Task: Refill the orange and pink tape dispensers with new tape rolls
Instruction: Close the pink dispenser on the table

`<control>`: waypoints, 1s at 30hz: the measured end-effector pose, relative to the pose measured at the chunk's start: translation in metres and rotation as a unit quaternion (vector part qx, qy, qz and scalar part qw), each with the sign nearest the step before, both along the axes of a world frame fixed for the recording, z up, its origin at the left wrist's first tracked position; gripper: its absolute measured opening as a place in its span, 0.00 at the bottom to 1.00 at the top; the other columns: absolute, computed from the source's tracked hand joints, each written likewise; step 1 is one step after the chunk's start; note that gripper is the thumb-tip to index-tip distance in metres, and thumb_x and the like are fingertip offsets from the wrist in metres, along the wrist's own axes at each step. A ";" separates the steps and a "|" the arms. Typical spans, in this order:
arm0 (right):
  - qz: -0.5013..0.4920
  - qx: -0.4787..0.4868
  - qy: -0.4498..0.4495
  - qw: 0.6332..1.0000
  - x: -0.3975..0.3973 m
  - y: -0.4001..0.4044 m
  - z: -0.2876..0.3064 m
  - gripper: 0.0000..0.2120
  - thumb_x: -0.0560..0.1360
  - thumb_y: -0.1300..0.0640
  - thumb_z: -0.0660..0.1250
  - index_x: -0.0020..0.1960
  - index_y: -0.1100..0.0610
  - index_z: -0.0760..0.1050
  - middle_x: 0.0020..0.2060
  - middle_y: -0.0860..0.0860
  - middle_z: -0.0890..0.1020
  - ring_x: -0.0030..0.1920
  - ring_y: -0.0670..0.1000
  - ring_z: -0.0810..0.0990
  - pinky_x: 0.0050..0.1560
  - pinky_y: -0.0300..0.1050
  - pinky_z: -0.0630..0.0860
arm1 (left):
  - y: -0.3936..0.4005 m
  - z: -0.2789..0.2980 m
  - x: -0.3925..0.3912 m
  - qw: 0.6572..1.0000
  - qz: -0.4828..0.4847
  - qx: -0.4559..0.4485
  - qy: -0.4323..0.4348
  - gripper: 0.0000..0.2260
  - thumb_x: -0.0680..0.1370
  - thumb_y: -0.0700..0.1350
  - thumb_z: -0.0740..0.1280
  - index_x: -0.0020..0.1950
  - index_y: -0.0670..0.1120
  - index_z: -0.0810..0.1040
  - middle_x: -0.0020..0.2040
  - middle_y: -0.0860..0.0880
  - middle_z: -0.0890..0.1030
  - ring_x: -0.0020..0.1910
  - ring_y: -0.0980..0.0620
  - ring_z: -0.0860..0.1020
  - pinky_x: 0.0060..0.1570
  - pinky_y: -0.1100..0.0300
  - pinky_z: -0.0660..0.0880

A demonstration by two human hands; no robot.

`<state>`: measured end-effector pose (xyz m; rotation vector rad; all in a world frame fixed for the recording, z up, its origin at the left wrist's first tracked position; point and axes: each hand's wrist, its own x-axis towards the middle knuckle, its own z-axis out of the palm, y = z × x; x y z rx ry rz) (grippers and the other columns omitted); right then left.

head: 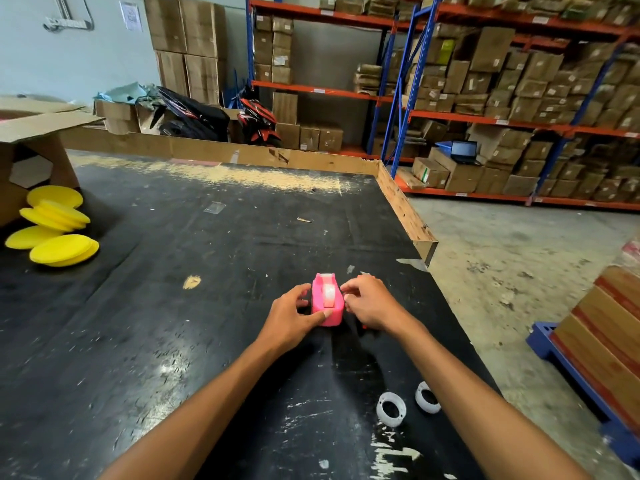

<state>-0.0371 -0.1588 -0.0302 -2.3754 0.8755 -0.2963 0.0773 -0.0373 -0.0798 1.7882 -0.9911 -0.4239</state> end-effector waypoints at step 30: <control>0.020 -0.089 0.157 0.983 -0.158 0.037 -0.006 0.16 0.70 0.48 0.70 0.55 0.51 0.72 0.54 0.50 0.78 0.52 0.53 0.77 0.51 0.52 0.76 | 0.038 0.013 -0.083 0.920 -0.258 0.103 -0.275 0.16 0.72 0.58 0.67 0.57 0.55 0.80 0.50 0.54 0.80 0.48 0.55 0.78 0.49 0.51 0.77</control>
